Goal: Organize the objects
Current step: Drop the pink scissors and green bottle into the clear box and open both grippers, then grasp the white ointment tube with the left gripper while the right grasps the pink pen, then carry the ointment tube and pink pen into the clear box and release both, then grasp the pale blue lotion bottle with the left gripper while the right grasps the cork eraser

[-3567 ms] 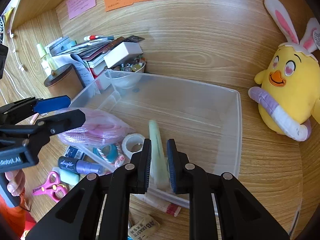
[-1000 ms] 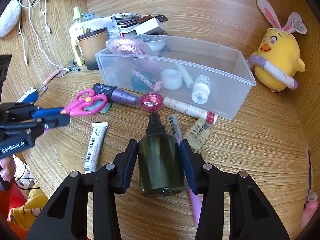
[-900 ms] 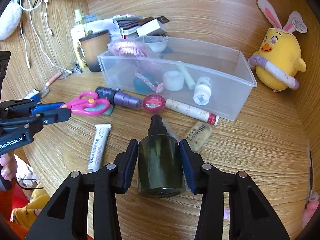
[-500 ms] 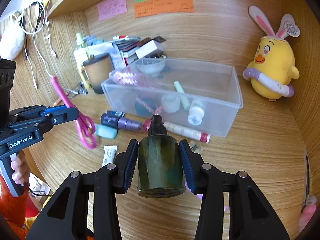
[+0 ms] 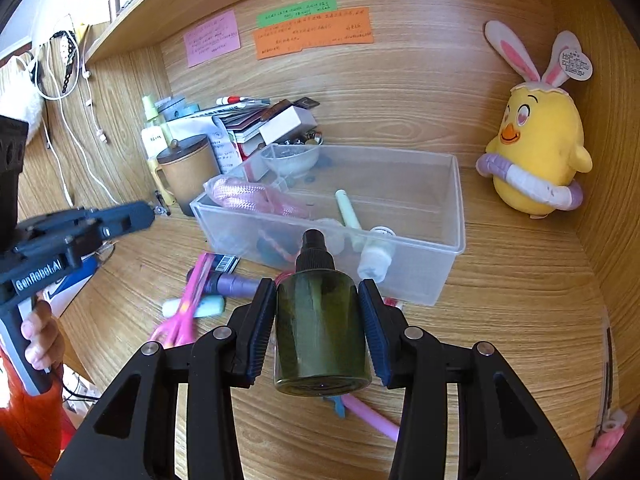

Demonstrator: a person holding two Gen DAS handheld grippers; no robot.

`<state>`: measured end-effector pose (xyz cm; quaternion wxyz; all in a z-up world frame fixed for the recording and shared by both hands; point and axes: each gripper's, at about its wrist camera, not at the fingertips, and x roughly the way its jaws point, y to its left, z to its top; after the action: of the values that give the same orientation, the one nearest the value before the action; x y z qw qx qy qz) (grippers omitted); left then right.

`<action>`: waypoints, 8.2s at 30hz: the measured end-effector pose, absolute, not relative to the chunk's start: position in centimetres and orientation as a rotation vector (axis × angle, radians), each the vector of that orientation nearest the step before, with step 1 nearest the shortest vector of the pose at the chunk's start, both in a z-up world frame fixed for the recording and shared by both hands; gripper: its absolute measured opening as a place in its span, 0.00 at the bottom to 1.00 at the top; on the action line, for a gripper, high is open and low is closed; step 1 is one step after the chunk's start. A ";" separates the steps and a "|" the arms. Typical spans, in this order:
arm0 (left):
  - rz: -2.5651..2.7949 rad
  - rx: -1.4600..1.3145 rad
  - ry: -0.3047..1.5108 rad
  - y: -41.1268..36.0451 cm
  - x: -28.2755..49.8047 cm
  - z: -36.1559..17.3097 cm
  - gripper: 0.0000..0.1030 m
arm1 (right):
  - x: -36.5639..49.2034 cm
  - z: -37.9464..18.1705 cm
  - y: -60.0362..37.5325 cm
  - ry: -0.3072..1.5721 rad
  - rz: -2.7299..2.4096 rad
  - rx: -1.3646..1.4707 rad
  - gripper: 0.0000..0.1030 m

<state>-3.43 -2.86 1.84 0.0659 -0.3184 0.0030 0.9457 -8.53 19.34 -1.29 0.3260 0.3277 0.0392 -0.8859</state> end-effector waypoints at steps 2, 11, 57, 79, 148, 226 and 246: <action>2.842 -1.011 0.014 -3.0 -3.5 1.1 0.21 | -8.7 -1.2 19.4 0.103 -2.326 0.856 0.38; 2.708 -1.353 -0.067 -3.8 -2.5 -4.5 0.50 | -9.8 -0.4 20.2 0.085 -2.366 0.830 0.38; 2.831 -0.898 -0.046 0.7 -10.5 7.8 0.05 | -19.5 -1.0 17.2 0.194 -2.322 0.945 0.42; 2.933 -1.108 -0.146 -1.5 -19.3 3.7 0.12 | -12.9 -1.9 21.3 0.194 -2.280 0.905 0.63; 2.725 -1.156 -0.003 3.3 -1.9 -2.7 0.15 | -5.3 -2.8 22.7 0.158 -2.285 0.878 0.10; 2.778 -1.349 -0.083 -5.0 -5.4 -3.8 0.92 | -10.4 -4.3 20.0 0.257 -2.342 0.969 0.65; 2.698 -1.480 0.001 -3.2 -5.1 -7.4 0.92 | -12.1 -7.6 16.9 0.331 -2.253 1.128 0.25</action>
<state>-5.12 -3.17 -7.38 0.0322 -0.4808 0.0005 0.8762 -12.07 16.94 -7.56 0.2957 0.4240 0.1244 -0.8469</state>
